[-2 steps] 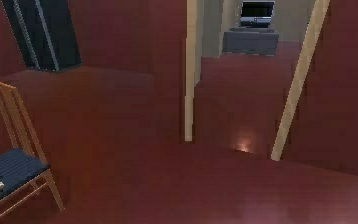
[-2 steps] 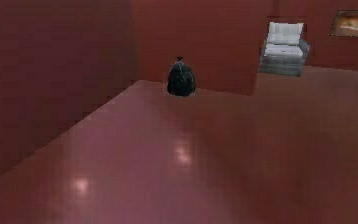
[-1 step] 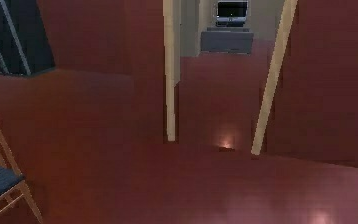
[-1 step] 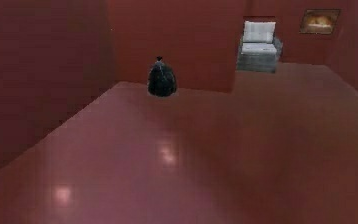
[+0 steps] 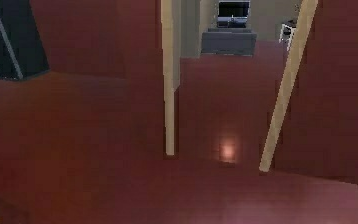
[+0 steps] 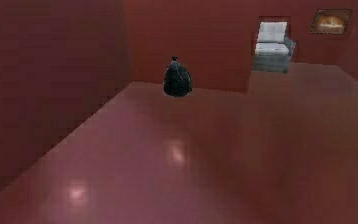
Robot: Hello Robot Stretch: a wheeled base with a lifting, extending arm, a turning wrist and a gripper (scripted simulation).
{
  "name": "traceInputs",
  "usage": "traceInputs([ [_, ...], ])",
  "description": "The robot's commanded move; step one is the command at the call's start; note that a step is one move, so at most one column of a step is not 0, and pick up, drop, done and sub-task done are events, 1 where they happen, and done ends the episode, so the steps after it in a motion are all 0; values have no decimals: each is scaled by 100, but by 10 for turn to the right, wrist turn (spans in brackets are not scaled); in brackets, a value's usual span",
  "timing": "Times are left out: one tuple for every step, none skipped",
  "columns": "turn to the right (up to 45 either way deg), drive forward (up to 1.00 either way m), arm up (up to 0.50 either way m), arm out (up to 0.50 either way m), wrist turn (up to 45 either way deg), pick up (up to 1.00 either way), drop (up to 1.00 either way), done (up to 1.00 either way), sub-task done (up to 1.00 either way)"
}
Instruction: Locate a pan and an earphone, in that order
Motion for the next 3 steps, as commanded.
traceInputs([
  [-180,0,0,0,0,0,0,0,0],
  [0,100,0,0,0,0,0,0,0],
  [-60,0,0,0,0,0,0,0,0],
])
